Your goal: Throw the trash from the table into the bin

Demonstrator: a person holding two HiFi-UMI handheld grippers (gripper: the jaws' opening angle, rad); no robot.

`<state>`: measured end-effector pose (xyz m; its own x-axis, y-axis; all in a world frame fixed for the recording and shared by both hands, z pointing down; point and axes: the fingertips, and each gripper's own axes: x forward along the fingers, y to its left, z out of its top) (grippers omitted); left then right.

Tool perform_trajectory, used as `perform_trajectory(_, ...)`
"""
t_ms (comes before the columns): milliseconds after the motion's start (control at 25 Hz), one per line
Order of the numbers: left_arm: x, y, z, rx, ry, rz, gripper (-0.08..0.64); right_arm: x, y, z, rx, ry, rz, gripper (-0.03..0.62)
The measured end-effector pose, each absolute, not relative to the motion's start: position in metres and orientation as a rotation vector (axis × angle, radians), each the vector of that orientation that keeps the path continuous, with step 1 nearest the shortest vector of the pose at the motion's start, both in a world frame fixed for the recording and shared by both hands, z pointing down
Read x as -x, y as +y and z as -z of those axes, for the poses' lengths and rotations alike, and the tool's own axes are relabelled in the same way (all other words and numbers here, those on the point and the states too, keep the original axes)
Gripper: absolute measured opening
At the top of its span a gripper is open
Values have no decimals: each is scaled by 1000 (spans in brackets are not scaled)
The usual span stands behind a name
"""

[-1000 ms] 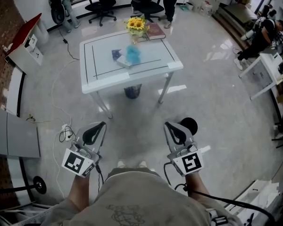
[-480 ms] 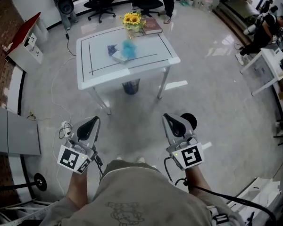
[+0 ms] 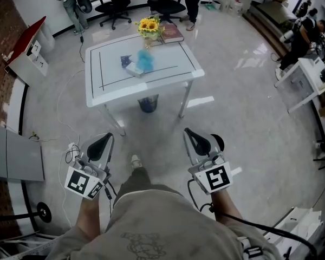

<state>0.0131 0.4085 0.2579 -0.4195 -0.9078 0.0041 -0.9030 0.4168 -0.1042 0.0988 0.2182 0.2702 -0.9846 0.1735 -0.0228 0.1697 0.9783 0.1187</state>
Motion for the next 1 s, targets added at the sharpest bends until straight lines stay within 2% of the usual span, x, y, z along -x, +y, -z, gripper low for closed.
perform_trajectory(1000, 124, 397, -270, 1672, 2581, 123, -9, 24, 201, -295, -201, 3152, -165, 2)
